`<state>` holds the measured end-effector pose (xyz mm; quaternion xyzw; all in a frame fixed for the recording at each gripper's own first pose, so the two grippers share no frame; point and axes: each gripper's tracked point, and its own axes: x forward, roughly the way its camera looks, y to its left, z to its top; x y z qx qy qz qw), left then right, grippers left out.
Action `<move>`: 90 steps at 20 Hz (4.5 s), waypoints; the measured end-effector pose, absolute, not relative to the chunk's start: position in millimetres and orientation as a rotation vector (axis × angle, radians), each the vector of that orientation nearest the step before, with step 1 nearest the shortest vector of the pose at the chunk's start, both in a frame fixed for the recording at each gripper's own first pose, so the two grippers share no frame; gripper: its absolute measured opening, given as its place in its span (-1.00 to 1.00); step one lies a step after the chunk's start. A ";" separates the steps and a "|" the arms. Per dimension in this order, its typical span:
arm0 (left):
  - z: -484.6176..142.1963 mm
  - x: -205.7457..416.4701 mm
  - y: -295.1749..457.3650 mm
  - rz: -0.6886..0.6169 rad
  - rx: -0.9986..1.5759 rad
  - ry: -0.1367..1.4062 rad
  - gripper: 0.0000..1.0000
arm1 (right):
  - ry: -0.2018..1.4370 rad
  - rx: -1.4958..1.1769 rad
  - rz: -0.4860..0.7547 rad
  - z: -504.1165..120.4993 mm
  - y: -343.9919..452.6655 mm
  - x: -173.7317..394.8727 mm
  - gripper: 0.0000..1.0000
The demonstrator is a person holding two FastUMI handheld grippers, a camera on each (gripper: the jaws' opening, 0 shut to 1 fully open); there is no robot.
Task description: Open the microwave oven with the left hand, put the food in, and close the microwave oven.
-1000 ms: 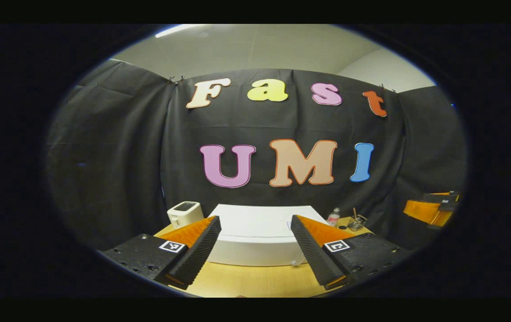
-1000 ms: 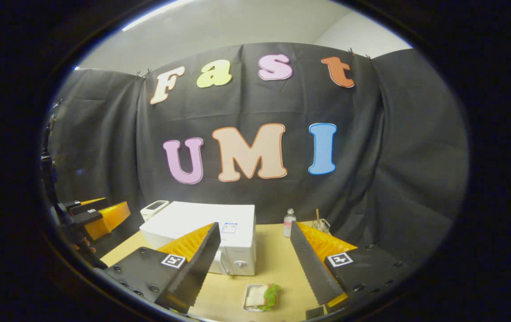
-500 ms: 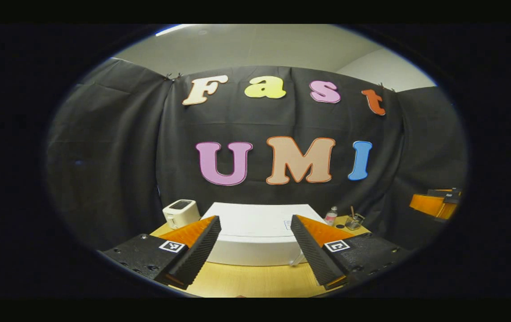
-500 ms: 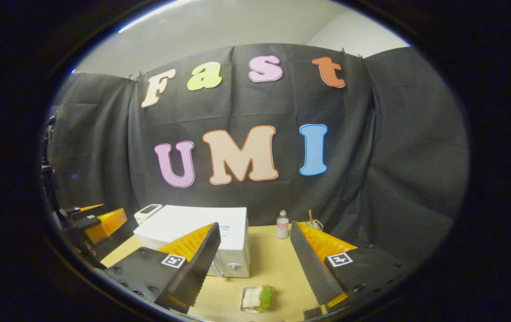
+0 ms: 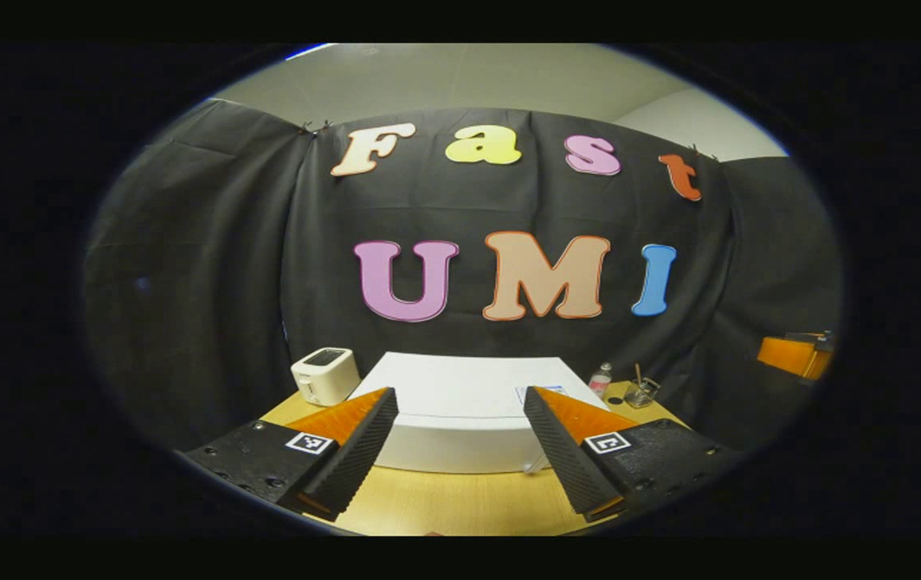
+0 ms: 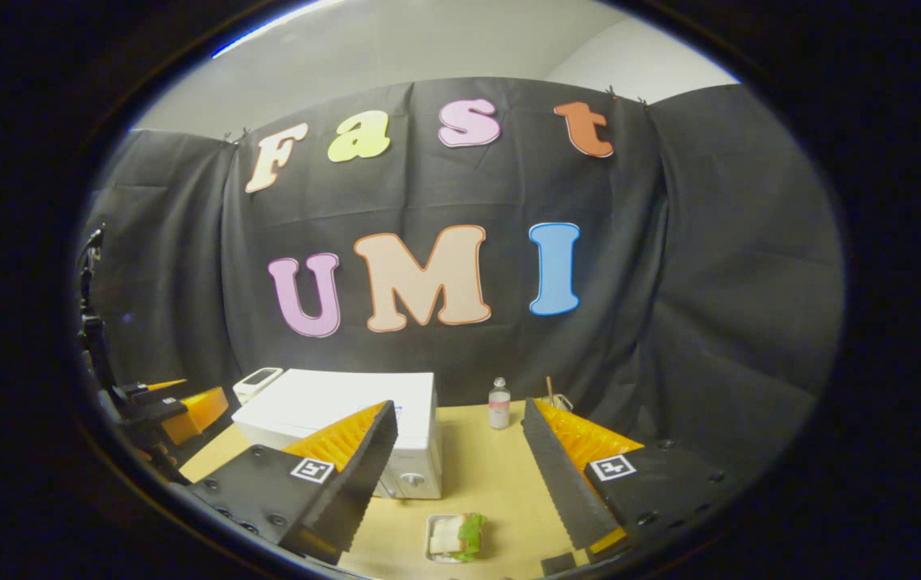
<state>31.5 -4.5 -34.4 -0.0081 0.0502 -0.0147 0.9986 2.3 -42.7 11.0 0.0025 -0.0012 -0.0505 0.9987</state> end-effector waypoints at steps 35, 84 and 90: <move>-295.6 115.2 -148.1 -0.279 -0.006 0.600 0.72 | 0.078 0.039 -0.217 -23.9 -130.5 19.1 0.92; -312.2 18.9 -98.9 0.010 0.000 0.508 -0.65 | 0.229 0.068 0.091 -95.3 -116.6 41.5 0.93; -313.7 -16.2 -72.3 0.036 -0.002 0.493 -0.56 | 0.222 0.042 0.120 -98.0 -84.7 21.4 0.84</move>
